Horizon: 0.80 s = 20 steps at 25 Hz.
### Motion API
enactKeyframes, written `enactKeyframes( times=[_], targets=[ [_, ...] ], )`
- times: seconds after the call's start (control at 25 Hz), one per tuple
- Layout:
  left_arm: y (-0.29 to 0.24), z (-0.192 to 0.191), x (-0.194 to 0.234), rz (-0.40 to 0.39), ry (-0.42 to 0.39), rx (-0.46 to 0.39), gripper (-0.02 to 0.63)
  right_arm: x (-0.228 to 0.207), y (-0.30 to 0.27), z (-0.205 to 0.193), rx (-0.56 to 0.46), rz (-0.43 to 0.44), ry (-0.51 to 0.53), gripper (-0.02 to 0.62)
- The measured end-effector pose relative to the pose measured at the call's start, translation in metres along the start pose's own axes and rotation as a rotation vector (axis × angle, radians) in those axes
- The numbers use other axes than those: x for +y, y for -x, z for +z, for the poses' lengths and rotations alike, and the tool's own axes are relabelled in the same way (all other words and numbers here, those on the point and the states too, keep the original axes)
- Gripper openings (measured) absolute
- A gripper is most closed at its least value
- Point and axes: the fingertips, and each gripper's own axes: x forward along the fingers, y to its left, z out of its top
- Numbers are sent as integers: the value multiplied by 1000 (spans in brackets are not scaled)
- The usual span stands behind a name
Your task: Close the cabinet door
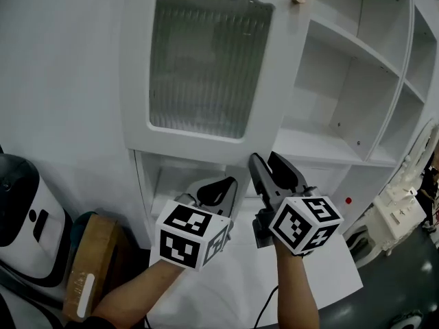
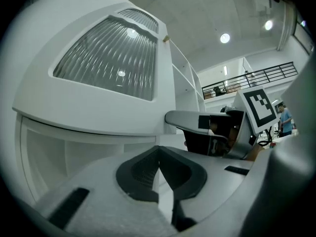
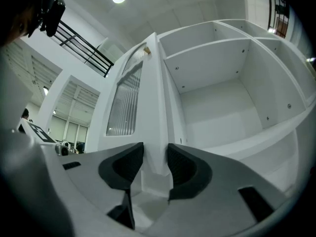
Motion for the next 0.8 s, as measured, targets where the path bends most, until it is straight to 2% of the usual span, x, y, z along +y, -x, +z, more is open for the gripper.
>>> enactKeyframes(
  times=[0.4, 0.8],
  targets=[
    [-10, 1, 9, 33, 0, -3, 14, -8, -14, -2, -5, 22, -1, 163],
    [-8, -1, 19, 79, -2, 4, 14, -16, -25, -4, 6, 6, 12, 163]
  ],
)
